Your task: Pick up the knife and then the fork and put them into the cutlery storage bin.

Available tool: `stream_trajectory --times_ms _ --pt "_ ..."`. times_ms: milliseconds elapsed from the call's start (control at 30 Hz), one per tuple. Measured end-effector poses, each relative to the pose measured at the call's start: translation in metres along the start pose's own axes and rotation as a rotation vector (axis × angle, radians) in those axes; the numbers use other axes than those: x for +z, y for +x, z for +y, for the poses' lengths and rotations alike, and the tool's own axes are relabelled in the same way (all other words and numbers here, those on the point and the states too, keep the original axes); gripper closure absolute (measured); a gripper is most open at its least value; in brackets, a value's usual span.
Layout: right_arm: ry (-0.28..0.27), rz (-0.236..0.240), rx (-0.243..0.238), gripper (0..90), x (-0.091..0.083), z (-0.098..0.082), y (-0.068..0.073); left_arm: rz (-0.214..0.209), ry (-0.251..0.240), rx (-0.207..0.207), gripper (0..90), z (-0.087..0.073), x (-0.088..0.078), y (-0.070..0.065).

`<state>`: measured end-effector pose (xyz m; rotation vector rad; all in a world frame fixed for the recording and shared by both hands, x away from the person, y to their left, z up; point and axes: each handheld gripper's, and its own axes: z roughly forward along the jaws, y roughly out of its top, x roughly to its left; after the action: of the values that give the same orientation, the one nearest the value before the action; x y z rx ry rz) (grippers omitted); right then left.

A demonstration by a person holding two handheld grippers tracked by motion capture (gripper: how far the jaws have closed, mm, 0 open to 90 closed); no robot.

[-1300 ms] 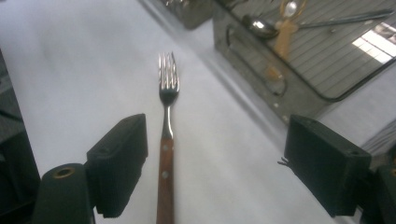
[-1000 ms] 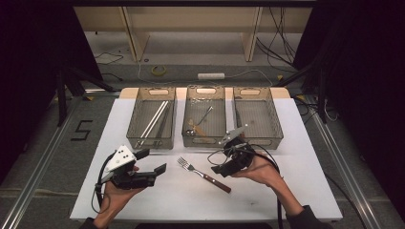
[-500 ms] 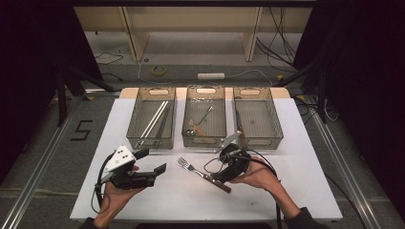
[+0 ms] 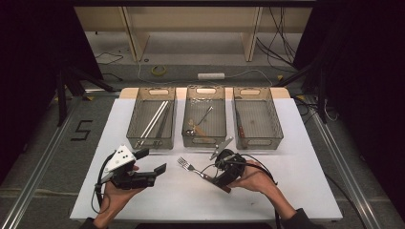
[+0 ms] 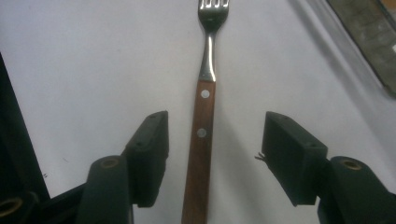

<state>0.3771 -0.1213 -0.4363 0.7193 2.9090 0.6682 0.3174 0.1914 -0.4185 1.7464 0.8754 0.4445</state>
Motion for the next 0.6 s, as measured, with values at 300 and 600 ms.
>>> stream_trajectory --times_ms 300,600 --pt "0.039 0.005 -0.008 51.3 0.012 -0.002 0.001 0.000 0.001 0.005 15.5 0.000 0.000 0.000" --pt "0.062 -0.004 -0.026 58.6 0.021 -0.002 0.003 0.001 0.001 0.006 15.5 0.000 0.000 -0.001"
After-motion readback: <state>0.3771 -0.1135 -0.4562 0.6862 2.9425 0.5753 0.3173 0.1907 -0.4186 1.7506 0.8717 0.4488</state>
